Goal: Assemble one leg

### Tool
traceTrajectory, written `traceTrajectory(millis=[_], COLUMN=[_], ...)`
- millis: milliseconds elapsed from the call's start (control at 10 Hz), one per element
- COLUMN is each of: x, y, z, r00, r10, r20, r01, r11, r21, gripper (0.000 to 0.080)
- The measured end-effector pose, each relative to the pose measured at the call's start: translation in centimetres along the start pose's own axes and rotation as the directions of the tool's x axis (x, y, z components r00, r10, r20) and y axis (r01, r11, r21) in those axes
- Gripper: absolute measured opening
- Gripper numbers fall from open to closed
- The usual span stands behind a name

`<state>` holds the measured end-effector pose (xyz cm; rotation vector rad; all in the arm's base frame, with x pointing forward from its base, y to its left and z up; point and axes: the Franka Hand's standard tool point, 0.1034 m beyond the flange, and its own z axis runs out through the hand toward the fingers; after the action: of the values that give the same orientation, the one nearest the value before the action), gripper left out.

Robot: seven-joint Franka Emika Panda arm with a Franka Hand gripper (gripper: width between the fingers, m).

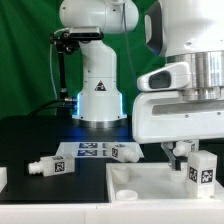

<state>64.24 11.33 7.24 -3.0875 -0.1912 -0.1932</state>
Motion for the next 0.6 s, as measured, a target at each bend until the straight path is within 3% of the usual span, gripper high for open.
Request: traceTrajectory(millis=[200,400,500,600], x=[-0.02,-0.03,-0.04,-0.04], y=[-0.13,-0.15,-0.01,0.05], z=[0.04,0.04,0.05,0.06], r00=[1.000,0.996,0.991,0.975], r10=[0.005,0.091,0.137,0.223], r20=[0.001,0.001,0.001,0.001], r01=[-0.005,-0.091,-0.137,-0.223], r11=[1.000,0.996,0.991,0.975], r21=[-0.001,0.000,-0.002,-0.001], gripper=[0.0649,0.0381,0.0285,0.0285])
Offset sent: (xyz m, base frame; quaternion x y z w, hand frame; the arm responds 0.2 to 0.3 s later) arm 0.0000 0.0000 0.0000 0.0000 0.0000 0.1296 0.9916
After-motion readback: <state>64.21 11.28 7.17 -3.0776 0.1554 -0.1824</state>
